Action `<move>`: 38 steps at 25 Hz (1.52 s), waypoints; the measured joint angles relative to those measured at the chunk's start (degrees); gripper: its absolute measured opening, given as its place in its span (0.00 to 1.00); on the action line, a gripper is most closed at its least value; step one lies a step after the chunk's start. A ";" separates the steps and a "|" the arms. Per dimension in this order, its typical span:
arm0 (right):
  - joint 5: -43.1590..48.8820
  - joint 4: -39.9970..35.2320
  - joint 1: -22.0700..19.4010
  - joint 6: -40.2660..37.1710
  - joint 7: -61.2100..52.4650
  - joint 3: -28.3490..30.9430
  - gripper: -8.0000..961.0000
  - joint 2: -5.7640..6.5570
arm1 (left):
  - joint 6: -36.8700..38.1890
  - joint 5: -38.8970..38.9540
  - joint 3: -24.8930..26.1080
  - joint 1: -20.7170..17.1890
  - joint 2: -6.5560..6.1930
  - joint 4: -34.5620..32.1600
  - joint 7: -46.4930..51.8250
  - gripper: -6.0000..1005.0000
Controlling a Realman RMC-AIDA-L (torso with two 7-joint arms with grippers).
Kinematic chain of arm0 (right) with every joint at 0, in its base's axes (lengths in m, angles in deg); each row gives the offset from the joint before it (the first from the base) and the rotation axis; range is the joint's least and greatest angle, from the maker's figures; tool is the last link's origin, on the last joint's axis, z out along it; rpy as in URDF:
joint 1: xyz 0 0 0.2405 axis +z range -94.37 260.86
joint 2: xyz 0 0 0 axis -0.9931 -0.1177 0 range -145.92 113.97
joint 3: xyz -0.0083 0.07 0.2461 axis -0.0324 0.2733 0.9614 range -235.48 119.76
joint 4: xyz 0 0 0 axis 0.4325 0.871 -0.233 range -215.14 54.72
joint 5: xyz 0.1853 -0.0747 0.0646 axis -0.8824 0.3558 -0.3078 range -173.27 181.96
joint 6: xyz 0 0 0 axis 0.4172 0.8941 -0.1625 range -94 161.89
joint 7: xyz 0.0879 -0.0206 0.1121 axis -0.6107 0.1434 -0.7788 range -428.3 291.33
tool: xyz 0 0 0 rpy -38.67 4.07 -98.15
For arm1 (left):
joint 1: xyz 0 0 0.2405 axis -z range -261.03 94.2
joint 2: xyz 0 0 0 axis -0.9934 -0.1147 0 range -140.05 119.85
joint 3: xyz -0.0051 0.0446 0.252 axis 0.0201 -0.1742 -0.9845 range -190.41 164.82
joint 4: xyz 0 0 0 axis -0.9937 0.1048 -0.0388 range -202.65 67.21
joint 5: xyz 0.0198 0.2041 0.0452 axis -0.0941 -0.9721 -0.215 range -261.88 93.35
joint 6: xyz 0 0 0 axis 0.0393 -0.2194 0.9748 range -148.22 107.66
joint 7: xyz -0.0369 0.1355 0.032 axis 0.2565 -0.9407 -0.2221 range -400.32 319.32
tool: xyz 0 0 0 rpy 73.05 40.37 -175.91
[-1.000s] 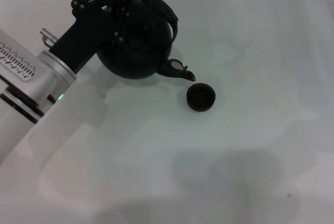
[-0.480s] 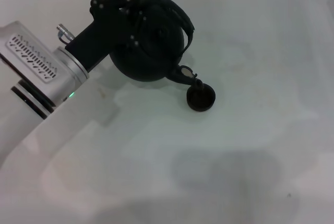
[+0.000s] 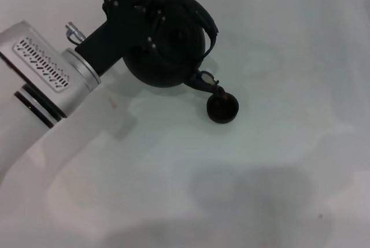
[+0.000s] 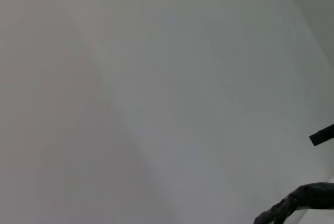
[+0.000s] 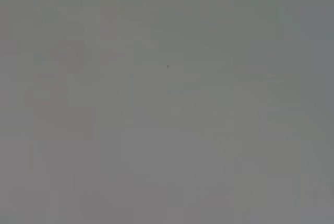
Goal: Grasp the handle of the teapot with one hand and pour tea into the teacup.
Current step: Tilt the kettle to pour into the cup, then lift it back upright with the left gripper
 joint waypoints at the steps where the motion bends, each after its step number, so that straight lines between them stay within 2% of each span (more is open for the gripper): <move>1: 0.00 0.00 0.00 0.00 -0.11 0.00 0.86 0.00 | -0.05 -0.01 0.08 0.02 0.01 0.00 -0.55 0.14; 38: 0.00 0.45 0.25 0.13 -0.39 0.00 0.86 -0.09 | -0.34 0.00 -0.09 0.04 0.00 0.36 -2.11 0.13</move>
